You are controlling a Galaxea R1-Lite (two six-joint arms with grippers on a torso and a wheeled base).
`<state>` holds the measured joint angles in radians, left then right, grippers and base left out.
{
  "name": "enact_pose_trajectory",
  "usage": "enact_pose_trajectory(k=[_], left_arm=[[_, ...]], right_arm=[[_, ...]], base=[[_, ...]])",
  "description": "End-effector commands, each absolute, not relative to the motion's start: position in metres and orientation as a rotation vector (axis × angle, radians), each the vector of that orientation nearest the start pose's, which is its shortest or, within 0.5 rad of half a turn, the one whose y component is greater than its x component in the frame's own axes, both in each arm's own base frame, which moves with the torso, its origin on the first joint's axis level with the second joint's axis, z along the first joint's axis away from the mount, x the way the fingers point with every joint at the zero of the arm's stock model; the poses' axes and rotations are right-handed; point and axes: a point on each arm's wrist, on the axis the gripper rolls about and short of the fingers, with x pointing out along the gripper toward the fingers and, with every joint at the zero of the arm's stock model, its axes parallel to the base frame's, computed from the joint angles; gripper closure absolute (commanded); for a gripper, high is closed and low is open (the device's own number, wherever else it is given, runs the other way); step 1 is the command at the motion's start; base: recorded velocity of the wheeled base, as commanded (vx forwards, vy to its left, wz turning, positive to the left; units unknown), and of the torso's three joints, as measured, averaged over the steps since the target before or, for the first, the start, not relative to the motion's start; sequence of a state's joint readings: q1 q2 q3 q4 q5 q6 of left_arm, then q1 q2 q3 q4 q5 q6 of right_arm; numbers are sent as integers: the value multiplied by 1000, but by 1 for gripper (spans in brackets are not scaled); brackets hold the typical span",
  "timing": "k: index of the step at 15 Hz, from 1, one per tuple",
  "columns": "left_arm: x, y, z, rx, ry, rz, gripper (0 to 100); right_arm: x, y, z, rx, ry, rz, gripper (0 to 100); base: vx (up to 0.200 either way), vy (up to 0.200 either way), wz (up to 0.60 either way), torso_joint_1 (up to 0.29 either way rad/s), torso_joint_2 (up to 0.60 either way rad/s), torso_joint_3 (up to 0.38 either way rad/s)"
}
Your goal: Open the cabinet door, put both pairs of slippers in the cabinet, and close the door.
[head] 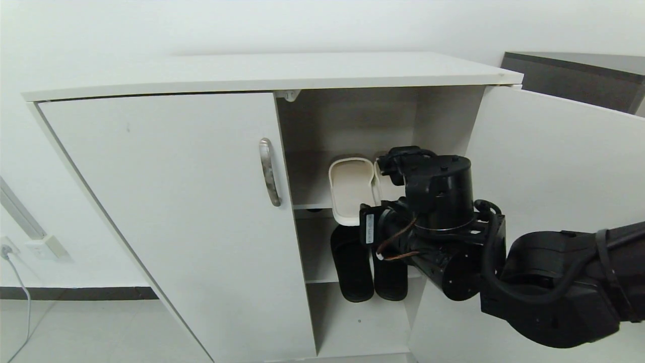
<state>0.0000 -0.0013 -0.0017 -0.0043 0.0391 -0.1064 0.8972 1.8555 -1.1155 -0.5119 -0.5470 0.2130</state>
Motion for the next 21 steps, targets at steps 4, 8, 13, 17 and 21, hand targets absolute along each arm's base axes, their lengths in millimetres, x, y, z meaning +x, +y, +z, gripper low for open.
enact_pose_trajectory(k=[4, 8, 13, 17, 21], left_arm=[[-23, 1, 76, -107, -8, 41, 100], [-23, 1, 76, -107, -8, 41, 100], [-23, 1, 76, -104, -8, 38, 100], [-23, 1, 76, -104, -8, 38, 100], [-23, 1, 76, -104, -8, 38, 100]], right_arm=[[232, 279, 193, 37, 231, 335, 100], [231, 279, 190, 41, 224, 336, 100], [222, 287, 187, 32, 229, 365, 100], [224, 289, 182, 22, 239, 362, 100], [224, 289, 181, 21, 240, 363, 100]], base=[[0, 0, 0, 0, 0, 0], [0, 0, 0, 0, 0, 0], [-80, 0, 0, 3, 1, 1], [-200, 0, 0, 3, 2, 2], [-200, 0, 0, -4, 1, 1]])
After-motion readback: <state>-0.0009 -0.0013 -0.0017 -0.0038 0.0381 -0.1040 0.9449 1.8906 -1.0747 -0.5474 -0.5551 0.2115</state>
